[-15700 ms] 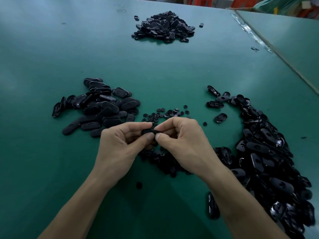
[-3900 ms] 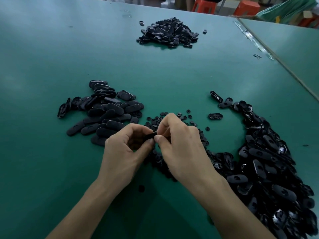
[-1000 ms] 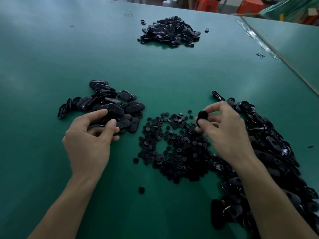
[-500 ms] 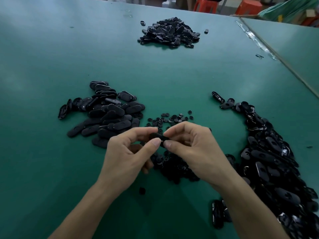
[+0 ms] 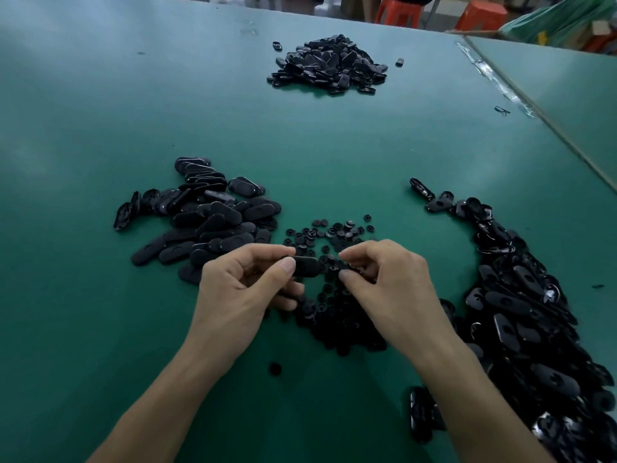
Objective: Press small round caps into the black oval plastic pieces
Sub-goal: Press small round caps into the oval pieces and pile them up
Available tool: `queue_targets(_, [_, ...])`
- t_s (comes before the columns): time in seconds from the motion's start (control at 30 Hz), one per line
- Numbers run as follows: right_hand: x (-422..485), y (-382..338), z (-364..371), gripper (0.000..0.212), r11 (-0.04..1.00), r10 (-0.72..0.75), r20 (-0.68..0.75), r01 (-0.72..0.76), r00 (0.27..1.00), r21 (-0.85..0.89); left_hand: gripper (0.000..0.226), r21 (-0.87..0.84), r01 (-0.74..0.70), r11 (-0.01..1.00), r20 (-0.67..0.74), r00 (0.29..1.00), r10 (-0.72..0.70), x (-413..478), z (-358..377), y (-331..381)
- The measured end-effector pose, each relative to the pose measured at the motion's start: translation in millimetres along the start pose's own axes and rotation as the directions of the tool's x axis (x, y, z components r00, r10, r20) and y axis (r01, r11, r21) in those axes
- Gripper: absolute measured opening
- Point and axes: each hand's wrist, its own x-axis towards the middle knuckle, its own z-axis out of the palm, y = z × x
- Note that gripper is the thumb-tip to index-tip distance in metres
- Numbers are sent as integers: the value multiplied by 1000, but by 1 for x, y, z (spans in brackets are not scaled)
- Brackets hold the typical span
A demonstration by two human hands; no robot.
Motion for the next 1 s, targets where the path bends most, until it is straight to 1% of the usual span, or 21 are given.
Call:
queue_targets(0.03, [-1, 1, 0, 17, 998, -11, 12, 12, 1000, -58, 16, -1, 3, 1000, 7, 1000, -3, 0, 0, 0])
queue_targets(0.1, [-2, 0, 2, 17, 993, -27, 56, 34, 998, -117, 17, 6, 1, 1000, 7, 1000, -1, 0, 0, -1])
queue_targets(0.17, [-3, -4, 4, 16, 987, -35, 102, 50, 994, -152, 17, 13, -7, 1000, 1, 1000, 7, 0, 0, -2])
queue_targets(0.33, [-2, -8, 5, 11, 971, -31, 123, 59, 992, -230, 14, 15, -15, 1000, -2, 1000, 15, 0, 0, -1])
queue_targets(0.43, [0, -12, 5, 9, 958, -13, 170, 61, 985, -281, 14, 32, -15, 999, 8, 1000, 14, -1, 2, -2])
queue_targets(0.57, [2, -17, 3, 8, 961, 12, 212, 47, 977, -271, 15, 35, -16, 999, 6, 1000, 16, -1, 2, -2])
queue_targets(0.7, [6, -20, 3, 4, 959, 30, 221, 34, 975, -280, 15, 45, -19, 999, 6, 1000, 19, -1, 1, -3])
queue_targets(0.9, [8, -19, 3, 8, 962, 25, 222, 37, 975, -269, 15, 52, -21, 998, 13, 1000, 21, 0, 0, -3])
queue_targets(1.0, [6, -18, 3, 12, 965, 33, 211, 23, 977, -260, 10, 42, -22, 999, 1, 1000, 22, 0, 0, -4])
